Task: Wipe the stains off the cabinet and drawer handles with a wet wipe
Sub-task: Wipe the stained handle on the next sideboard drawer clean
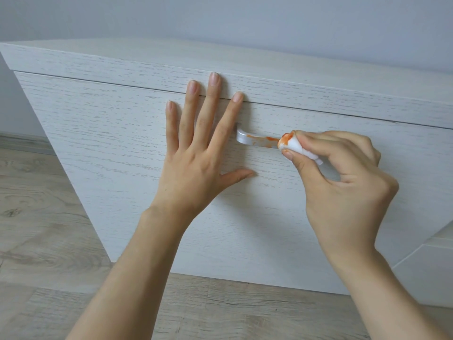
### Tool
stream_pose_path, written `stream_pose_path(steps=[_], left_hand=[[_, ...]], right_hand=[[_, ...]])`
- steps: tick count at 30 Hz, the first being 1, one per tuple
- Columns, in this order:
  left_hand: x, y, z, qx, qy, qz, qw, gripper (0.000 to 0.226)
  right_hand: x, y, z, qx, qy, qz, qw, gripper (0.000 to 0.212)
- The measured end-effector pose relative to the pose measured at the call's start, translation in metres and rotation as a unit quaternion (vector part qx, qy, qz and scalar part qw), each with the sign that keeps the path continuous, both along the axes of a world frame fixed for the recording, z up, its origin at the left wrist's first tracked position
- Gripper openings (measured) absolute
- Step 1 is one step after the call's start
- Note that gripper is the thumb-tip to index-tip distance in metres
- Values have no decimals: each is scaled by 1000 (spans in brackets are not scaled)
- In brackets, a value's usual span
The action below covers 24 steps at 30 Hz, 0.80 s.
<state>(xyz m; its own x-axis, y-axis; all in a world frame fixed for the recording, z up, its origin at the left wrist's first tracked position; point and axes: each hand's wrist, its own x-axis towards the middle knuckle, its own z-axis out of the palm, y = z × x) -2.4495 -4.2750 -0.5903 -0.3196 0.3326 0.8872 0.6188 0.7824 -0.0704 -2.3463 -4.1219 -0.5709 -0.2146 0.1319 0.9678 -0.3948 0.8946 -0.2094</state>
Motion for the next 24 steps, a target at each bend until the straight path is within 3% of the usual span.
stream_pose_path(steps=[4,11,14,19,24], left_hand=[[-2,-1,0,5,-1,-6,1000,106],[-3,0,1,6,4,1,1000,109],[-3,1,0,5,5,3,1000,110],[-1,0,2,5,-5,-2,1000,109],[-1,0,1,3,-6,-1,1000,109]], right_hand=[[2,4,1,66,4,-17,998,7],[1,2,1,79,10,-30,996,6],[0,-1,1,70,10,-27,997,6],[5,1,0,-32,2,14,999,12],[4,-1,0,-32,-4,-1,999,15]])
